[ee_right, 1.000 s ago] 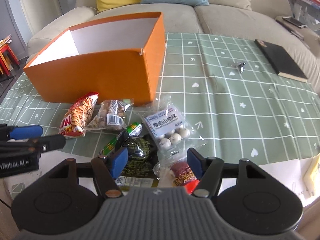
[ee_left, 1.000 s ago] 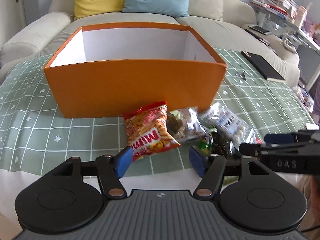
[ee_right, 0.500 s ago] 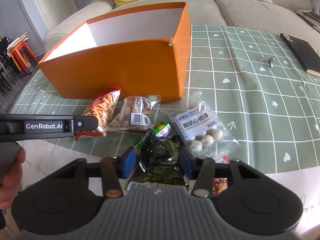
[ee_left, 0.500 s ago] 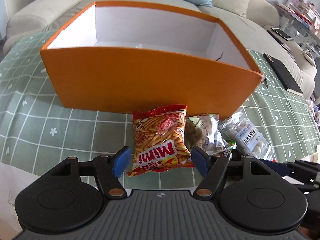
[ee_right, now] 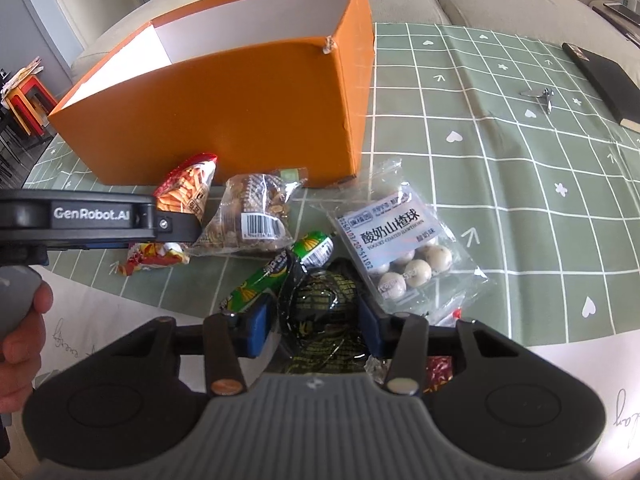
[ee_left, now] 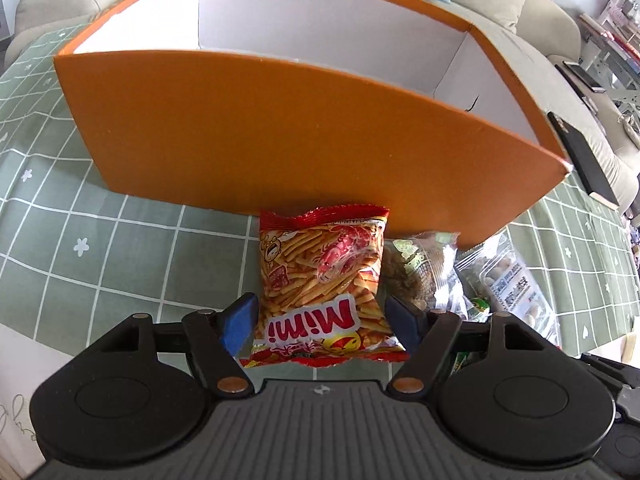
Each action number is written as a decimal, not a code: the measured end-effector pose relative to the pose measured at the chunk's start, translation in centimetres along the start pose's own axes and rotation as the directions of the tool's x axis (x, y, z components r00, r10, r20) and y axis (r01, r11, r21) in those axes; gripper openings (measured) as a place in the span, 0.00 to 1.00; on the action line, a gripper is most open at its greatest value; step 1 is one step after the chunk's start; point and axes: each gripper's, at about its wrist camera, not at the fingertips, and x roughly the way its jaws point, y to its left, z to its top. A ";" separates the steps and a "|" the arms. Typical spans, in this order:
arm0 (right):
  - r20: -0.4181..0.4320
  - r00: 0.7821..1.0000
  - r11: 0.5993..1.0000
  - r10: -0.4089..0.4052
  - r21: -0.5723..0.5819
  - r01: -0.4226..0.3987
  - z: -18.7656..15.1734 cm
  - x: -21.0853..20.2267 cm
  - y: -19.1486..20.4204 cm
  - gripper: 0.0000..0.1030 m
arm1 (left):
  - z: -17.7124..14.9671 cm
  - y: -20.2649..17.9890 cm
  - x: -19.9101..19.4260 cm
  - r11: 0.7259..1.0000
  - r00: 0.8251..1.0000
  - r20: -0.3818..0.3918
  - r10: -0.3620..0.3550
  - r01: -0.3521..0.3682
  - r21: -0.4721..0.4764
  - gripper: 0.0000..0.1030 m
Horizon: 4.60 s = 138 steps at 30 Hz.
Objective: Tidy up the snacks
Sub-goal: 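Grasp the red Mimi chip bag with left tool while right tool grasps the black-green pack, then carry the Mimi bag with left tool while right tool carries the black-green pack into the box, then open both tools releasing the Mimi bag and black-green pack in the box, then withdraw both tools from the box back toward the remaining snacks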
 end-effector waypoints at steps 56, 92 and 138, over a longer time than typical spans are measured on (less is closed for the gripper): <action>0.339 0.937 0.969 0.082 -0.248 0.005 10.3 -10.3 4.7 0.35 | 6.4 -3.0 -11.4 0.995 0.962 0.274 -0.001 -0.028 0.100 0.55; 0.122 0.989 0.872 -0.082 -0.472 0.130 20.9 6.6 5.0 0.36 | 16.2 -0.8 5.2 0.999 0.998 -0.062 0.025 -0.027 -0.028 0.62; 0.332 0.942 0.960 -0.054 -0.243 0.140 3.2 -9.8 2.6 0.66 | -0.4 -5.7 -10.5 0.949 0.940 0.339 -0.028 -0.081 0.303 0.78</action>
